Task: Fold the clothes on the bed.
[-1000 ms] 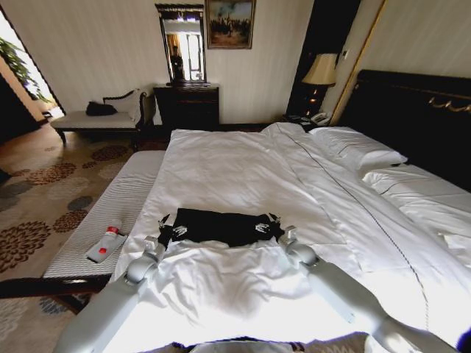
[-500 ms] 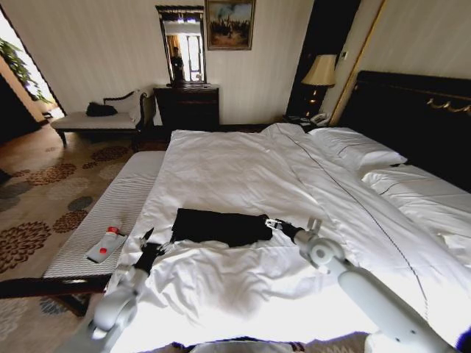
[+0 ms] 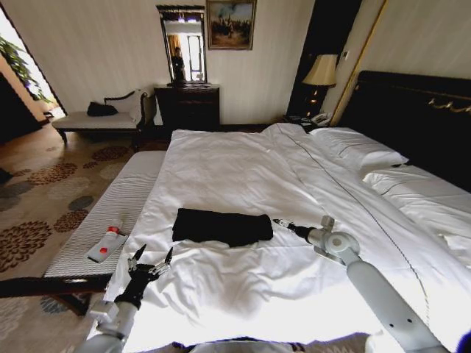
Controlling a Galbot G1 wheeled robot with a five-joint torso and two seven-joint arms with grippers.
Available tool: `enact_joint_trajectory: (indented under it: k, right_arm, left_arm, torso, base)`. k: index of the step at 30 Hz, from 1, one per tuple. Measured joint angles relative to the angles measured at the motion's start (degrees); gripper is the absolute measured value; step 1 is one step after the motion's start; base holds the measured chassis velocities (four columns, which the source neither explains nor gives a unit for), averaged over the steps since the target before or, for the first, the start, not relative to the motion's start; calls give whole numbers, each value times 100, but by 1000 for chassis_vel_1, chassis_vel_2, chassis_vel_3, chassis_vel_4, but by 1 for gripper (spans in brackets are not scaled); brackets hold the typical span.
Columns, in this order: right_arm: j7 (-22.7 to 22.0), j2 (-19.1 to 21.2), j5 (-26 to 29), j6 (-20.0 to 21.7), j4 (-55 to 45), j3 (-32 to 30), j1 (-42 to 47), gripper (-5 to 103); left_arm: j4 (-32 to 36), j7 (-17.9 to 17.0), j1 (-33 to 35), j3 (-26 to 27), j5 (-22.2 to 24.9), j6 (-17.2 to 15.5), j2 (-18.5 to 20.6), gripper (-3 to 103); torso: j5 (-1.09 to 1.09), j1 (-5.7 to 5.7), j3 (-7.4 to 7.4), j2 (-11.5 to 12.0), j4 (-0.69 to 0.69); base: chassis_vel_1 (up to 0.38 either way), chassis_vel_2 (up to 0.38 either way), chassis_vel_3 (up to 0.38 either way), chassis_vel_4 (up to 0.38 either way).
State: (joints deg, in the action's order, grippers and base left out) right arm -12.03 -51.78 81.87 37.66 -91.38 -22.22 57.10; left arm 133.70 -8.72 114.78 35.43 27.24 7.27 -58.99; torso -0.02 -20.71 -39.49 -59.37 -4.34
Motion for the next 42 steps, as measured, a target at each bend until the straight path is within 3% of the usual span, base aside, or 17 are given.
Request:
enact_joint_trajectory:
  k: [8, 31, 42]
  right_arm:
    - [34, -344, -162, 23, 134, 203, -140, 100]
    - [64, -658, -341, 54, 195, 521, -245, 100]
    - [106, -1192, -542, 21, 465, 797, -446, 100]
  left_arm:
    - [249, 90, 197, 212, 67, -25, 193, 100]
    - [299, 156, 227, 199, 27, -92, 166, 100]
    - [291, 157, 223, 195, 27, -93, 167, 100]
  torso:
    - [-2, -1, 0, 1, 1]
    - [-3, 0, 0, 1, 0]
    - [-2, -1, 0, 1, 1]
  base:
    - [0, 0, 0, 0]
    - [0, 0, 0, 0]
    - [0, 0, 0, 0]
